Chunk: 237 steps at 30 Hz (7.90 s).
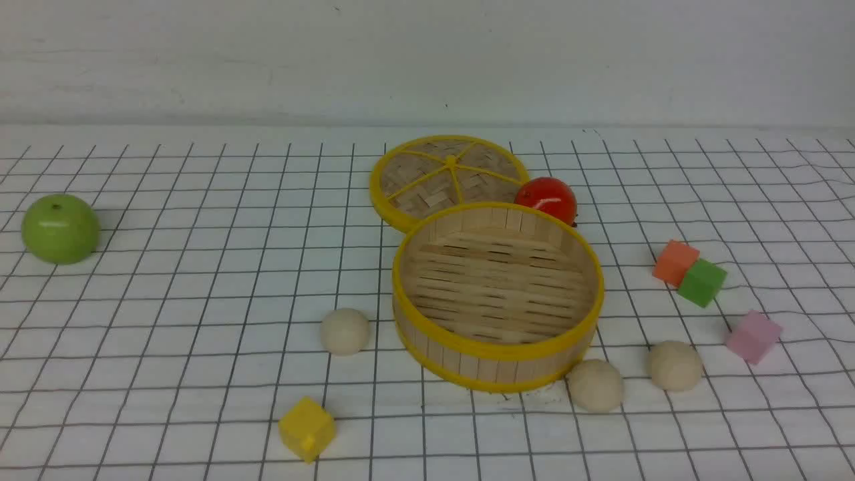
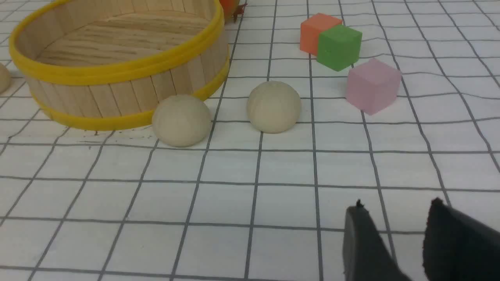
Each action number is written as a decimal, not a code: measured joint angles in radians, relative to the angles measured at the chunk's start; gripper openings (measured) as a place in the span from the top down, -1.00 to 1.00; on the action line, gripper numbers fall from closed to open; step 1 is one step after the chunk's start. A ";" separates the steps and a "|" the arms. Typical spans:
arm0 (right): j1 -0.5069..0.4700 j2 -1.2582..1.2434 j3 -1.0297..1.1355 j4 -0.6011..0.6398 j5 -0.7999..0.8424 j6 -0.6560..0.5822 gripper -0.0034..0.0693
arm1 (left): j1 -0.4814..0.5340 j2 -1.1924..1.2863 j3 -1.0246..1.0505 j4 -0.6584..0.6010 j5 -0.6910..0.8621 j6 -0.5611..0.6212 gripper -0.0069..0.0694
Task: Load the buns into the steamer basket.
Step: Use the left arm to grab a steamed stuffed bun, then use the left arm to put the steamed stuffed bun into the steamer, then use the right arm to grab a steamed stuffed bun
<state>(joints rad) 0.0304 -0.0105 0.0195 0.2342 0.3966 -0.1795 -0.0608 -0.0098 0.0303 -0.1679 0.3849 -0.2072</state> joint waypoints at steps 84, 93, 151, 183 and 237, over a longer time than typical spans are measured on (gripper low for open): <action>0.000 0.000 0.000 0.000 0.000 0.000 0.25 | 0.000 1.383 -1.001 -0.766 0.684 0.591 0.55; 0.000 0.000 0.000 0.001 0.000 0.000 0.25 | 0.000 1.388 -1.012 -0.724 0.593 0.817 0.64; 0.000 0.000 0.000 0.001 0.000 0.000 0.25 | -0.365 2.030 -1.558 0.209 0.395 0.108 0.18; 0.000 0.000 0.000 0.001 0.000 0.000 0.25 | -0.406 1.974 -1.619 0.195 0.503 0.108 0.85; 0.000 0.000 0.008 0.325 -0.109 0.186 0.25 | -0.576 0.601 -0.638 0.036 -0.029 0.128 0.85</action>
<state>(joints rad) 0.0304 -0.0105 0.0274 0.5595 0.2879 0.0064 -0.6371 0.5914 -0.6075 -0.1317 0.3558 -0.0787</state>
